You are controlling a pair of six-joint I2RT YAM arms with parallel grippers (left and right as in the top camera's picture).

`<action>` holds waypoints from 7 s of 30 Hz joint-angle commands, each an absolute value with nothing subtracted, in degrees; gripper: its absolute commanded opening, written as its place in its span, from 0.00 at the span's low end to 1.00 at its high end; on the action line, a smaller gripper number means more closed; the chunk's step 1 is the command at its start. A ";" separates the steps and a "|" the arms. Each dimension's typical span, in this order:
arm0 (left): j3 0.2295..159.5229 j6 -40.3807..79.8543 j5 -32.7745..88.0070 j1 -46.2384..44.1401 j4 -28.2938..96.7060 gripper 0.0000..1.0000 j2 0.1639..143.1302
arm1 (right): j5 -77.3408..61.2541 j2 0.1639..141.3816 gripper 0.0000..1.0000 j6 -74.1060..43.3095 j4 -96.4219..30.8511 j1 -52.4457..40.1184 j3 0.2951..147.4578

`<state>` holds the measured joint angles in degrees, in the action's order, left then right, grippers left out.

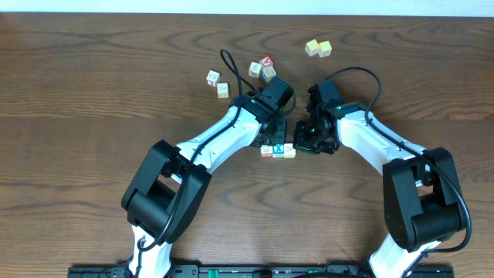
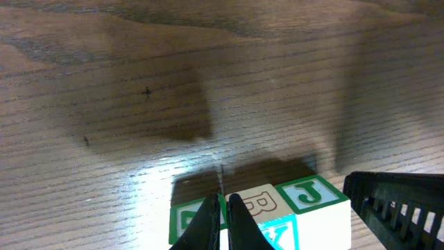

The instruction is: Lift 3 blocks

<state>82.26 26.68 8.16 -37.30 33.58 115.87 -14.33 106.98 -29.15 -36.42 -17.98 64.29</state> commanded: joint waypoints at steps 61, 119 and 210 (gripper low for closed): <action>81.73 29.26 8.49 -37.39 35.27 0.07 116.22 | -13.78 106.52 0.01 -29.76 -36.86 -18.48 63.99; 71.88 35.51 24.05 -28.29 32.40 0.07 112.42 | -13.82 106.52 0.01 -29.78 -36.84 -18.48 63.99; 71.72 18.41 29.67 -10.68 46.30 0.07 100.57 | -35.59 106.24 0.01 -9.32 -45.50 -2.98 64.16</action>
<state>71.92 22.48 19.33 -10.85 46.28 97.54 -29.39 106.98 -12.32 -46.37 -2.33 65.52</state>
